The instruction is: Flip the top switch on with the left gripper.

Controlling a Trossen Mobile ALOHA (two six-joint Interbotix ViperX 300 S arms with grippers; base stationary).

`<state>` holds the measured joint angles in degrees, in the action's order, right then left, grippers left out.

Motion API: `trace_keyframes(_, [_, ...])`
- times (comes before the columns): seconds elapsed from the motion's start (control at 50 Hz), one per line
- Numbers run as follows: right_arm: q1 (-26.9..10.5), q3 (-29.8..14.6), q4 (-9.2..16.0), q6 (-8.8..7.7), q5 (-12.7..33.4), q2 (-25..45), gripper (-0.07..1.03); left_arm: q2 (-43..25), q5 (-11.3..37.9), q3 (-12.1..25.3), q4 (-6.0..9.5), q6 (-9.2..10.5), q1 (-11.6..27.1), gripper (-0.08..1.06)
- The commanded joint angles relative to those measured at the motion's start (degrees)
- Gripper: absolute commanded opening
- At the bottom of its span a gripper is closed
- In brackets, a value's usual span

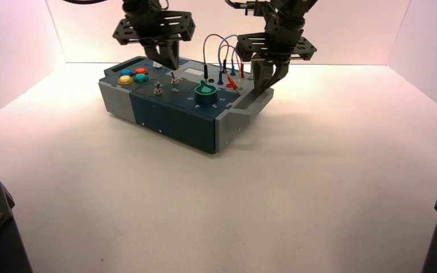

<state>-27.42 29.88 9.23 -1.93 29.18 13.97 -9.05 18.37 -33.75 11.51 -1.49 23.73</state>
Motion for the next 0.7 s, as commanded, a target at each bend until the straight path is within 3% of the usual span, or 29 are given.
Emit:
trace_keyframes(0.02, [0.2, -1.1, -0.1, 0.00, -0.4, -0.4, -0.02, 2.5, -0.3, 0.2, -0.18, -0.09, -1.0, -0.03])
trace_keyframes(0.7, [0.3, -1.4, -0.1, 0.00, -0.4, 0.4, -0.02, 0.9, -0.4, -1.1, 0.26, 0.26, -0.7, -0.03])
